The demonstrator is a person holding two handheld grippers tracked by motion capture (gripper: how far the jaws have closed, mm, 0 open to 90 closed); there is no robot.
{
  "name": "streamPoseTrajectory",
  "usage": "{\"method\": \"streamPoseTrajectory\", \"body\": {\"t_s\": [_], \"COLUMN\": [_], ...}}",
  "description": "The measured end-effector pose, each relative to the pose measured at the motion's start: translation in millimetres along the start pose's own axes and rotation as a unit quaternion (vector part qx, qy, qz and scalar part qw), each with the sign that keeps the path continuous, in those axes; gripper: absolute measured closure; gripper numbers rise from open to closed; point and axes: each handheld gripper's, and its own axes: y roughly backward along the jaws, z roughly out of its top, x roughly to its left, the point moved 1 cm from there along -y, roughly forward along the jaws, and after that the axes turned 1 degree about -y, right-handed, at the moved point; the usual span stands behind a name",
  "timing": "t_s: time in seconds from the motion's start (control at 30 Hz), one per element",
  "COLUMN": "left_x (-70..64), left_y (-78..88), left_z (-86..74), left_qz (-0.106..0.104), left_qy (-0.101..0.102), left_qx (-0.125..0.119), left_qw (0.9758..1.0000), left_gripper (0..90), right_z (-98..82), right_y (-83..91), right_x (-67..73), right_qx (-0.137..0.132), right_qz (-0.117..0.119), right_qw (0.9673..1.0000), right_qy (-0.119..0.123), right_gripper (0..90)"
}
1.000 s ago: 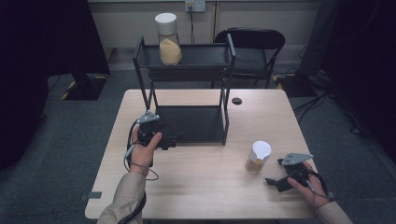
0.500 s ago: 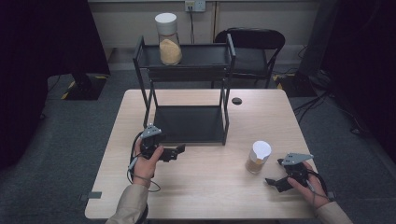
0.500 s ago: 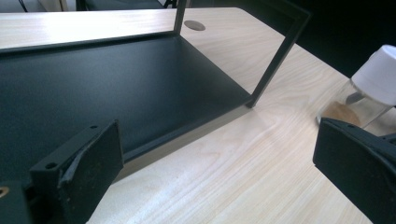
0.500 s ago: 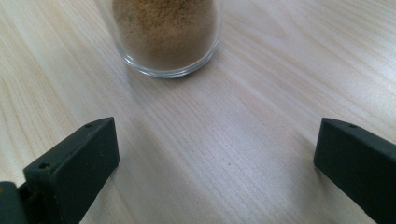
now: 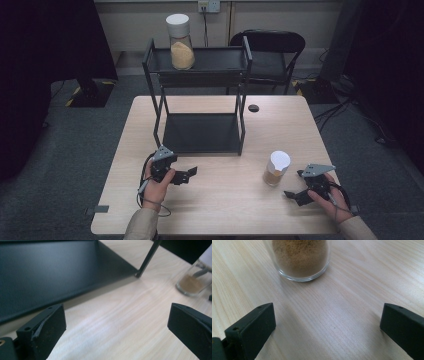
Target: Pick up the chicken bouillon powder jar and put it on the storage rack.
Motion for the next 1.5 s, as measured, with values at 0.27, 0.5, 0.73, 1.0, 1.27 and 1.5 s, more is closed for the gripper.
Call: {"method": "streamPoseTrajectory", "body": {"t_s": [0.27,0.5,0.73,1.0,1.27,1.5], "left_x": [0.3,1.7,-2.0,-10.8,-18.1,-18.2], "left_y": [-0.2,2.9,3.9,1.3,-1.3,-1.3], "left_z": [-14.2,-21.1,-25.0,-22.0,-20.3,-20.2], "left_qz": [0.003,0.01,0.026,0.043,0.054,0.054], "left_qy": [0.0,0.002,-0.022,-0.073,-0.105,-0.105], "left_qx": [0.024,0.042,0.077,0.107,0.12,0.12], "left_qw": [0.9997,0.9991,0.9965,0.9907,0.9857,0.9857], "left_gripper": [1.0,1.0,1.0,0.5,0.0,0.0], "right_z": [0.0,0.0,0.0,0.0,0.0,0.2], "right_y": [0.0,0.0,0.0,0.0,0.0,0.0], "right_x": [0.0,0.0,0.0,0.0,0.0,-0.3], "right_qx": [0.0,0.0,0.0,0.0,0.0,0.0], "right_qz": [0.0,0.0,0.0,0.0,0.0,0.001], "right_qw": [1.0,1.0,1.0,1.0,1.0,1.0], "right_qy": [0.0,0.0,0.0,0.0,0.0,0.0], "right_gripper": [0.0,0.0,0.0,0.0,0.0,0.0]}}
